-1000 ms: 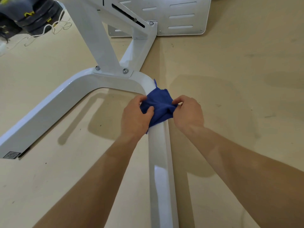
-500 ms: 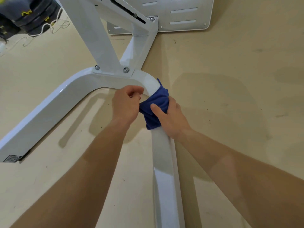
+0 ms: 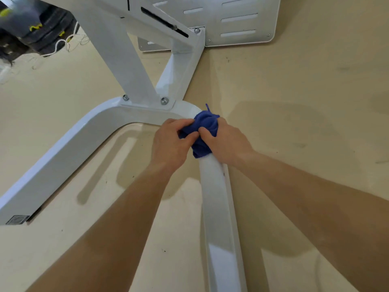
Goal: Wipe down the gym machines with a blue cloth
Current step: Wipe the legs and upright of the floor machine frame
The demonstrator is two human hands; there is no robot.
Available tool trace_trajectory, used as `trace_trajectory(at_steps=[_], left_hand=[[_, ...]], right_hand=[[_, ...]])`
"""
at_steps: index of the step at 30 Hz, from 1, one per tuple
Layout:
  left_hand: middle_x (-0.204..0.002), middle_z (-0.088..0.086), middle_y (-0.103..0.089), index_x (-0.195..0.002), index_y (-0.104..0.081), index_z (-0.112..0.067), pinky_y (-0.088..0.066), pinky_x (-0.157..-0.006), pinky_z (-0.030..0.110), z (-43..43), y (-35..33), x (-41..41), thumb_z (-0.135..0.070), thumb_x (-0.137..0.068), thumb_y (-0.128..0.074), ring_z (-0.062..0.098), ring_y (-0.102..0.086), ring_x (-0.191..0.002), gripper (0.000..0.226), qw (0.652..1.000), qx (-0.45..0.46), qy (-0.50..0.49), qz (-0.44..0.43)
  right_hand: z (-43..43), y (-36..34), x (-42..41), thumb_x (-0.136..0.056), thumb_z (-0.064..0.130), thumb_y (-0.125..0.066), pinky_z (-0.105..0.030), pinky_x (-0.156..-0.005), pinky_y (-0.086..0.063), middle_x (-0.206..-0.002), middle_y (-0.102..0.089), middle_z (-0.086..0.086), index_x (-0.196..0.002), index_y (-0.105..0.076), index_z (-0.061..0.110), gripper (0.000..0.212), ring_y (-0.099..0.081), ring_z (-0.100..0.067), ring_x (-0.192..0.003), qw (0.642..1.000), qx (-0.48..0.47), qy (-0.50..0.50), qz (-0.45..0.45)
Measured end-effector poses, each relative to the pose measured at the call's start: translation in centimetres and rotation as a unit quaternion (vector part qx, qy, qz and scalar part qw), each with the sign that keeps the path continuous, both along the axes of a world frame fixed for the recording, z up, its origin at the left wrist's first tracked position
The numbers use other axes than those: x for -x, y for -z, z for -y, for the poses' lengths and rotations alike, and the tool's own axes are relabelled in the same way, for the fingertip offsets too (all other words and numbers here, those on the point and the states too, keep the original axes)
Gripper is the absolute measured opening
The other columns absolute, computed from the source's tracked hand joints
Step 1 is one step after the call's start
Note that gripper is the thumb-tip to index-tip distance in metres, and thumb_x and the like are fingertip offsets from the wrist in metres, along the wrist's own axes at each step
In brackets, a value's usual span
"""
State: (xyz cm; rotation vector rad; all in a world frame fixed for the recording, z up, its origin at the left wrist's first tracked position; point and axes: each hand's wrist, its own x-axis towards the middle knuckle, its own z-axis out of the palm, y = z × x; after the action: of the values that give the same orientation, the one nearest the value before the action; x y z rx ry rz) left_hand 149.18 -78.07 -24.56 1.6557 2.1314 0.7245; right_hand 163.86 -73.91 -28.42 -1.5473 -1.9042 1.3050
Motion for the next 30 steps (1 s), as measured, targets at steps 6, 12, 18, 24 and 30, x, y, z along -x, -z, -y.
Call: trace_trajectory(at_steps=[6,12,18,24,30], left_hand=[[-0.103,0.001,-0.051,-0.107,-0.067,-0.025,-0.048,-0.077,0.032,-3.3,0.7,1.6,-0.024,-0.095,-0.052,0.017,-0.054,-0.089,0.019,0.994,0.024,0.005,-0.11],[-0.102,-0.001,-0.049,-0.116,-0.068,-0.031,-0.046,-0.082,0.036,-3.8,-0.4,1.9,-0.033,-0.096,-0.054,0.025,-0.054,-0.095,0.024,0.987,0.065,0.024,-0.146],[-0.107,-0.007,-0.054,-0.125,-0.065,-0.028,-0.046,-0.082,0.023,2.2,-1.0,-1.7,-0.028,-0.099,-0.051,0.013,-0.058,-0.095,0.029,0.99,0.08,0.066,-0.091],[-0.114,-0.011,-0.056,-0.128,-0.063,-0.027,-0.039,-0.081,0.022,13.0,-4.7,-5.6,-0.022,-0.101,-0.044,0.012,-0.056,-0.1,0.034,0.967,0.221,0.08,-0.101],[-0.134,-0.001,-0.048,-0.149,-0.034,-0.025,-0.046,-0.092,0.038,19.6,-13.0,-10.9,-0.034,-0.099,-0.044,0.022,-0.049,-0.123,0.052,0.894,0.387,0.113,-0.193]], right_hand=[[-5.0,-1.2,3.8,-0.103,0.041,-0.036,-0.031,-0.072,-0.042,-0.097,-0.064,0.003,-0.115,-0.054,0.023,0.028,-0.06,-0.02,-0.088,0.998,0.024,-0.016,-0.063],[-4.5,-0.7,3.1,-0.101,0.044,-0.04,-0.036,-0.083,-0.048,-0.105,-0.067,0.001,-0.12,-0.054,0.022,0.032,-0.062,-0.023,-0.095,0.998,0.026,-0.011,-0.064],[3.2,-1.5,-0.2,-0.105,0.035,-0.04,-0.039,-0.094,-0.047,-0.135,-0.057,-0.009,-0.151,-0.031,0.02,0.05,-0.058,-0.029,-0.117,0.996,0.032,0.045,-0.071],[14.5,-4.0,-4.5,-0.103,0.022,-0.042,-0.033,-0.083,-0.047,-0.122,-0.061,-0.011,-0.14,-0.043,0.015,0.038,-0.06,-0.032,-0.109,0.988,0.148,0.023,-0.029],[20.8,-11.9,-11.0,-0.091,0.008,-0.049,-0.041,-0.079,-0.054,-0.099,-0.062,-0.001,-0.112,-0.058,0.022,0.026,-0.061,-0.021,-0.085,0.992,0.119,0.047,0.016]])
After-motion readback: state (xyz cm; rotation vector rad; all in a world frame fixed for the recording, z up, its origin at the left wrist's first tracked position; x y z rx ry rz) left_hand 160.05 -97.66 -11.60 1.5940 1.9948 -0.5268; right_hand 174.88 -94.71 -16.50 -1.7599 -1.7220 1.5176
